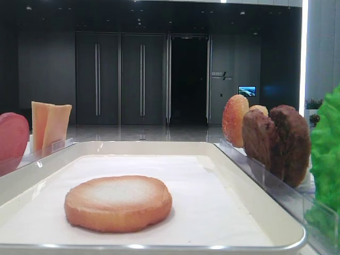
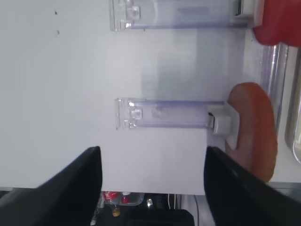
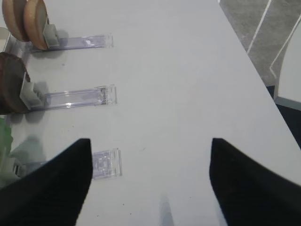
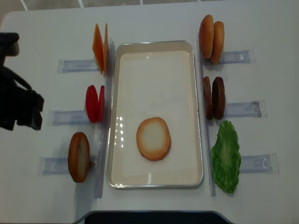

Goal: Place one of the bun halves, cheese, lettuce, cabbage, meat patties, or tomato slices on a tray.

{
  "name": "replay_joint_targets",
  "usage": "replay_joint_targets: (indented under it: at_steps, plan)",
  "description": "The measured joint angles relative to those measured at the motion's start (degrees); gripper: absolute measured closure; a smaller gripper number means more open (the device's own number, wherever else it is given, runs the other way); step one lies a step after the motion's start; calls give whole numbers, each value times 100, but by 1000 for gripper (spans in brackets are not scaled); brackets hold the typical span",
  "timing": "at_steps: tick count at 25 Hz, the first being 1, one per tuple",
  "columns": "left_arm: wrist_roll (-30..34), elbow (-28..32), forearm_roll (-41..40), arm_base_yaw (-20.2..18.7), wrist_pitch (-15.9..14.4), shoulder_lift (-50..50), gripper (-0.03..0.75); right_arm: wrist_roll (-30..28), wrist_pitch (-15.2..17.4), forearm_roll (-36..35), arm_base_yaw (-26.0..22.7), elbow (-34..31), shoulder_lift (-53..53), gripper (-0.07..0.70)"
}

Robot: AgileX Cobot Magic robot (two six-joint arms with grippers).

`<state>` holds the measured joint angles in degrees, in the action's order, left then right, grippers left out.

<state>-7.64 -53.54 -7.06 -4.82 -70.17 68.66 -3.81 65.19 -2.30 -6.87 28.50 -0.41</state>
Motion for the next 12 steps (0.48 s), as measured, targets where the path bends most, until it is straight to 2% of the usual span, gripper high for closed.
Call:
replay_joint_targets:
  at_steps: [12]
  plan:
    - [-5,839,0,0,-45,-2045,198,0,0,0,0,0,0,107]
